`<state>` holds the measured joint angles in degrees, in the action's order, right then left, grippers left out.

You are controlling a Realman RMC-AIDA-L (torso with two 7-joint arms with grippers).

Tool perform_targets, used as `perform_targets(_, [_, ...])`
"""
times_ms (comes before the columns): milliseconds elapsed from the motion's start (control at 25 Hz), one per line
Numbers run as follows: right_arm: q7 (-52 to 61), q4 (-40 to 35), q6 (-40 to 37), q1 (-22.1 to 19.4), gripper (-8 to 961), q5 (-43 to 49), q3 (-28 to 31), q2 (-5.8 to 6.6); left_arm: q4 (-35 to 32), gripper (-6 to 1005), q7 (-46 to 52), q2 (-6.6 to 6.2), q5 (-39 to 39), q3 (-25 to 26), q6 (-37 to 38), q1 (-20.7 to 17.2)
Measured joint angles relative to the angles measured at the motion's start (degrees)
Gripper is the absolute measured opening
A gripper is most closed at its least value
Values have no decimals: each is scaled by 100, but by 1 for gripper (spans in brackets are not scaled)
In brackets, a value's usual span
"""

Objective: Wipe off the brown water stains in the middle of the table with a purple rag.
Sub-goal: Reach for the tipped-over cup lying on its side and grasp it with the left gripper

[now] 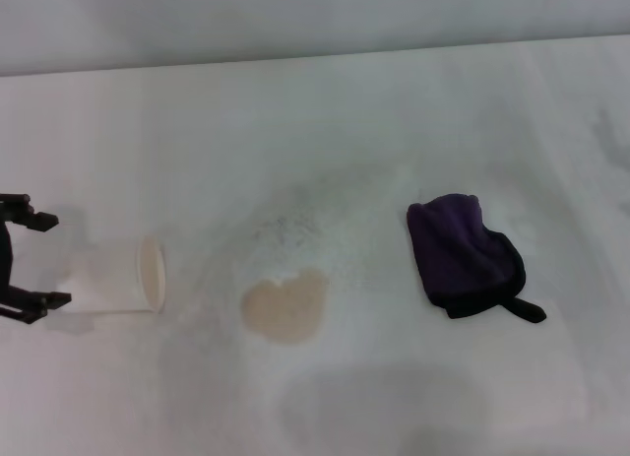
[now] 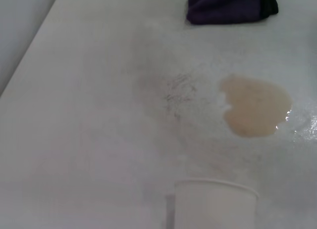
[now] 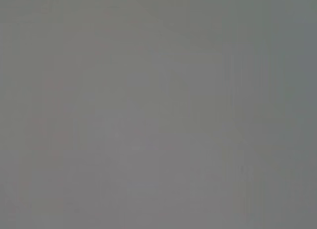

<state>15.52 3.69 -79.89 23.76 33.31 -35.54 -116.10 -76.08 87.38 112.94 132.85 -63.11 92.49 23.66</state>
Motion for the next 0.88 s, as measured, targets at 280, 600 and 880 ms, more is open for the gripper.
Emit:
perform_targets(280, [56,48,38,-24,872,0,89,0,569,868,-432,165,225,60,-264,33])
perform_targets(600, [45,63,61,-66,872,0,163,17,996,862,-915,304,246,121,-859,12])
perform_targets(880, [34,58,36,-38,872,0,163,18,1234,856,-1210,439,214,286,-892,144])
